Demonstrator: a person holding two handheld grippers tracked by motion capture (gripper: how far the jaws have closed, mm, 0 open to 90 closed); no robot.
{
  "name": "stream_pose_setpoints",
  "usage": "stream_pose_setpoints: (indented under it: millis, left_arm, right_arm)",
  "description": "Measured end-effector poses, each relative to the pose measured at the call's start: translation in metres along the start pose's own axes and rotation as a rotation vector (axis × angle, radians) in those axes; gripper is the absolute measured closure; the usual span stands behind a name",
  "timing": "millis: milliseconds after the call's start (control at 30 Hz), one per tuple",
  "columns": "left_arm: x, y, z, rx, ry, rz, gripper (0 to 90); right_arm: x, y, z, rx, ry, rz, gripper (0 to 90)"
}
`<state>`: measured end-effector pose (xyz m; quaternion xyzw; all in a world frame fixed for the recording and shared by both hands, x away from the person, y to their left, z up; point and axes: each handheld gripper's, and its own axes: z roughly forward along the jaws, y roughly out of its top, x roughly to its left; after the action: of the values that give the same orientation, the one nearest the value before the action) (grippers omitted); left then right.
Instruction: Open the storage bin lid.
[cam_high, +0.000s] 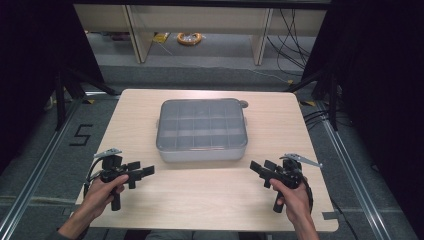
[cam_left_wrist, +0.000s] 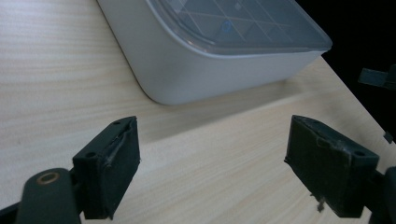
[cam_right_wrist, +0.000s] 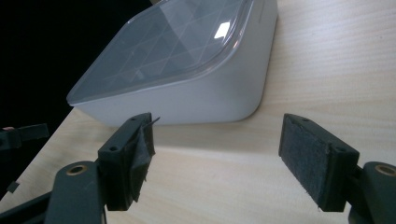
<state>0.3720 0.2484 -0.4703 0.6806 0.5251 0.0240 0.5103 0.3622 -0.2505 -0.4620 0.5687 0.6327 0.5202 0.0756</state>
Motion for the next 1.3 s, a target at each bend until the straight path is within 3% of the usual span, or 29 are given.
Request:
stream_pose_setpoints:
  millis: [67,100,200,233,333,367,400,500,567,633,667,700,733,767,867,900,967,1000,1033,1067,1167,1200,1233,1267,1300]
  left_arm:
    - [0.0,0.005,0.003,-0.001,-0.007,0.006,17.6]
    - [-0.001,0.008,0.004,-0.001,-0.007,0.007,17.6]
    - [0.001,0.016,0.009,-0.007,0.007,0.012,17.6]
    - [0.001,0.018,0.011,-0.009,0.013,0.002,17.6]
    - [0.004,0.024,0.016,-0.004,0.012,-0.009,17.6]
    - [0.005,0.025,0.016,-0.001,0.016,-0.011,17.6]
    - [0.006,0.027,0.018,-0.003,0.016,-0.015,17.5]
    - [0.008,0.032,0.021,-0.007,0.022,-0.025,17.6]
    - [0.008,0.037,0.023,-0.016,0.026,-0.03,17.6]
    - [0.01,0.04,0.025,-0.018,0.024,-0.022,17.6]
    - [0.01,0.04,0.025,-0.018,0.024,-0.022,17.6]
    - [0.01,0.045,0.026,-0.029,0.019,-0.025,17.6]
    - [0.01,0.045,0.026,-0.029,0.019,-0.025,17.6]
    - [0.011,0.049,0.026,-0.022,0.013,-0.01,17.6]
    - [0.01,0.053,0.029,-0.035,0.011,-0.029,17.6]
    - [0.01,0.055,0.03,-0.038,0.014,-0.03,17.6]
    - [0.012,0.059,0.034,-0.032,0.011,-0.035,17.6]
    - [0.014,0.061,0.035,-0.031,0.012,-0.035,17.7]
    - [0.015,0.062,0.035,-0.02,0.012,-0.028,18.1]
    - [0.016,0.064,0.036,-0.022,0.012,-0.029,18.4]
    - [0.019,0.069,0.038,-0.021,0.015,-0.028,19.1]
    - [0.018,0.071,0.039,-0.032,0.017,-0.045,19.1]
    - [0.02,0.072,0.041,-0.023,0.014,-0.04,19.0]
    - [0.021,0.074,0.043,-0.024,0.013,-0.045,19.0]
    - [0.023,0.076,0.044,-0.018,0.018,-0.043,19.0]
  right_arm:
    - [-0.002,0.006,0.004,-0.008,-0.007,-0.017,28.1]
    - [0.0,0.011,0.007,-0.002,0.004,0.028,28.2]
    - [-0.001,0.018,0.009,-0.013,0.004,0.029,28.6]
    - [-0.004,0.022,0.011,-0.023,0.001,0.005,28.6]
    - [-0.002,0.031,0.013,-0.025,0.001,0.037,28.9]
    - [-0.004,0.034,0.015,-0.027,-0.027,0.007,28.9]
    - [-0.003,0.035,0.016,-0.024,-0.017,0.03,29.0]
    - [-0.009,0.039,0.021,-0.04,-0.02,0.011,29.2]
    - [-0.007,0.042,0.024,-0.022,-0.032,0.066,29.5]
    - [-0.007,0.043,0.027,-0.021,-0.02,0.087,29.8]
    - [-0.007,0.043,0.027,-0.021,-0.02,0.087,29.8]
    - [-0.013,0.045,0.03,-0.035,-0.042,0.014,29.8]
    - [-0.013,0.045,0.03,-0.035,-0.042,0.014,29.8]
    - [-0.009,0.046,0.031,-0.029,-0.037,0.062,29.8]
    - [-0.012,0.049,0.035,-0.036,-0.029,0.04,29.8]
    - [-0.011,0.051,0.036,-0.034,-0.022,0.075,30.0]
    - [-0.012,0.054,0.039,-0.038,-0.023,0.064,30.1]
    - [-0.016,0.055,0.042,-0.042,-0.04,0.023,30.2]
    - [-0.016,0.056,0.044,-0.044,-0.038,0.023,30.3]
    - [-0.014,0.057,0.044,-0.039,-0.036,0.054,30.3]
    - [-0.017,0.059,0.048,-0.042,-0.03,0.037,30.6]
    - [-0.018,0.06,0.049,-0.043,-0.034,0.035,30.7]
    - [-0.02,0.06,0.051,-0.041,-0.038,0.038,30.9]
    - [-0.015,0.061,0.051,-0.02,-0.042,0.11,31.2]
    - [-0.022,0.063,0.054,-0.034,-0.039,0.044,31.6]
